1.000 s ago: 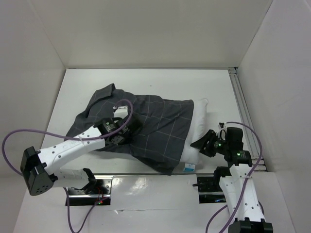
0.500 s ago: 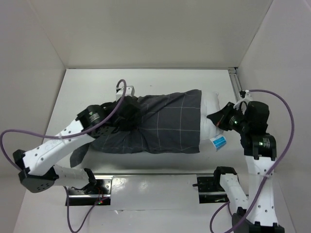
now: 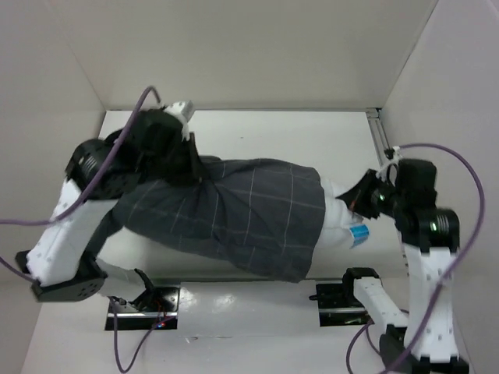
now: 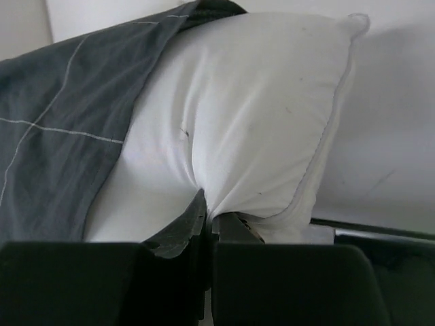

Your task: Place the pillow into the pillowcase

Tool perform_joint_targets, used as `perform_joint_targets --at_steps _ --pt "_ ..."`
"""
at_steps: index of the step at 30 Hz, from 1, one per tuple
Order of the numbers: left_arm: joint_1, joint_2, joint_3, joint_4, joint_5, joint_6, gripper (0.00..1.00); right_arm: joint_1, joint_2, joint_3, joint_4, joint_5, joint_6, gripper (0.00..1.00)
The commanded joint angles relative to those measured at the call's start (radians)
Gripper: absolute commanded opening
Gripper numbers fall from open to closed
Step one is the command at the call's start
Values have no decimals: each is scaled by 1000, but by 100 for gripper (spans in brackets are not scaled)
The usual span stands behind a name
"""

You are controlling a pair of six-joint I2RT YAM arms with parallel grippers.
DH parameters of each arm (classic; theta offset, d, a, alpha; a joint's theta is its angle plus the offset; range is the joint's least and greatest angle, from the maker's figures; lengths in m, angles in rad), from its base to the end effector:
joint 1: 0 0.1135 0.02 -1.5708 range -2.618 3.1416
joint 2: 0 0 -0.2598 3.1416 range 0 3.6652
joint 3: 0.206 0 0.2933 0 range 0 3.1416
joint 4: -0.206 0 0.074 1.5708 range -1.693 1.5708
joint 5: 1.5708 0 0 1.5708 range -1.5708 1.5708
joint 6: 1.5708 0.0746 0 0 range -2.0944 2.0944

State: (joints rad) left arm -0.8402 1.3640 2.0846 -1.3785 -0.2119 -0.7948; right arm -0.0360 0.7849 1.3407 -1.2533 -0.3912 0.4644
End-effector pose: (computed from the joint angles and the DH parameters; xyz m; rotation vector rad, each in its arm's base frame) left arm 0.1846 -0.1825 0.5124 -0.0676 2.2932 -0.6540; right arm 0.1589 0.0227 0.4077 0.3607 2.2640 0.6684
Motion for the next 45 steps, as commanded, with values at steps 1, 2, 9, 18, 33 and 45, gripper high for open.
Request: perform_joint_targets --at_steps 1,2,9,18,33,45 --pt "212 248 136 200 60 259 0 10 274 -26 242 71 -13 0" --pt "251 311 167 223 60 287 18 10 340 -26 356 61 -13 1" --pt "363 608 348 202 -23 330 94 -45 723 95 627 98 14 82" --pt "227 351 -21 417 -122 293 82 -105 582 -147 824 167 23 94" --pt "176 293 -466 274 -133 102 93 65 277 -564 649 58 54 98" --pt "243 432 -295 527 262 180 0 148 321 -464 821 75 166 0"
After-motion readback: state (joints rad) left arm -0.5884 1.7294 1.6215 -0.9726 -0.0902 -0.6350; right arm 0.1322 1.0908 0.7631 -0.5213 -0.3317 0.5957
